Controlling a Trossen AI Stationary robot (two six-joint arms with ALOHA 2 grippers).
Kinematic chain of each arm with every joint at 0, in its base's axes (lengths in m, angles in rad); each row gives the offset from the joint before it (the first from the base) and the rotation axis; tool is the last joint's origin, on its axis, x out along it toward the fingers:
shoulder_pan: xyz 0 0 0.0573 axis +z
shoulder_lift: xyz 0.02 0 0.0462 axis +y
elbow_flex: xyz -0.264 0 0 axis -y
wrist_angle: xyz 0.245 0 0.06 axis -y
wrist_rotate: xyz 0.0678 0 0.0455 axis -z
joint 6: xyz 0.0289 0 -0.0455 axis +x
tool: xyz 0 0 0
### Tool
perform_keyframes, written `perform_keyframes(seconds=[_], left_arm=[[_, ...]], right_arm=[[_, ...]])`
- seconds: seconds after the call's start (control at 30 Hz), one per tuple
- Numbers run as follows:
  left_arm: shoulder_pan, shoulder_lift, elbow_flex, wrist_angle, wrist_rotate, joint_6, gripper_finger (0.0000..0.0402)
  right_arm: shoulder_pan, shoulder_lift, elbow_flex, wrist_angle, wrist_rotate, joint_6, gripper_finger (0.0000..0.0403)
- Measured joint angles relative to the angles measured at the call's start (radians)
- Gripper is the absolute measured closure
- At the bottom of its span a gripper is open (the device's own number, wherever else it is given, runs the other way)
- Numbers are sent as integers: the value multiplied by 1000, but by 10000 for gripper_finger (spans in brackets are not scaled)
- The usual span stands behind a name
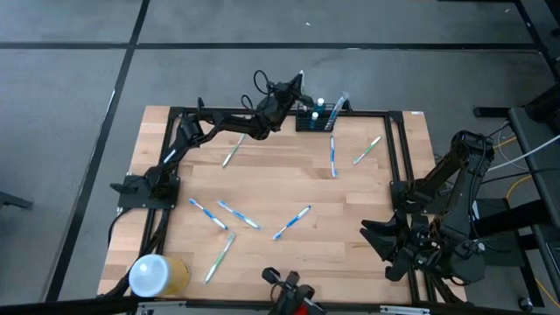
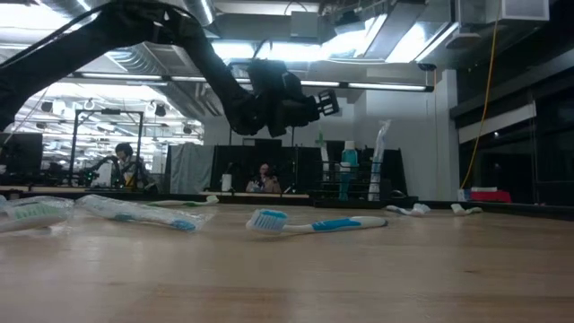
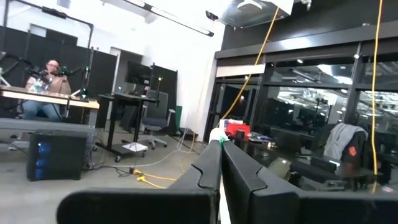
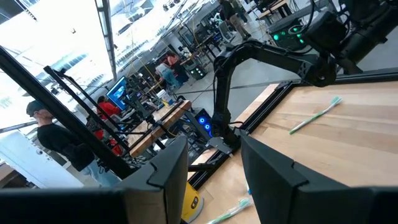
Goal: Pick & Place toothbrushing station
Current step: Put the green toothbrush into the black organizer
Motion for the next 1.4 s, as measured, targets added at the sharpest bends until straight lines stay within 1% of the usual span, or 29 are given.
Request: perform_keyframes(seconds=[0.13, 0.23, 0.5, 0.67, 0.93, 1.07, 1.13, 1.3, 1.4], left_arm=[[-18, 0, 3, -28, -60, 35, 399], [-25, 0, 3, -27, -107, 32, 399], [-29, 0, 3, -40, -117, 33, 399], [-43, 0, 3, -39, -86, 75, 398], [-84, 0, 2, 11, -88, 157, 398], [-107, 0, 2, 6, -104, 176, 398], [-113, -1, 2, -15, -129, 163, 398], [-116, -1, 2, -131, -177, 34, 398], [-115, -1, 2, -179, -196, -4, 398]], right_arm=[[0, 0, 0, 0, 0, -2, 250], [0, 0, 0, 0, 0, -2, 250], [0, 0, 0, 0, 0, -2, 250], [0, 0, 0, 0, 0, -2, 250], [1, 0, 0, 0, 0, -6, 250], [12, 0, 0, 0, 0, -8, 250], [19, 0, 0, 0, 0, -10, 250], [27, 0, 0, 0, 0, -10, 250], [27, 0, 0, 0, 0, -11, 250]])
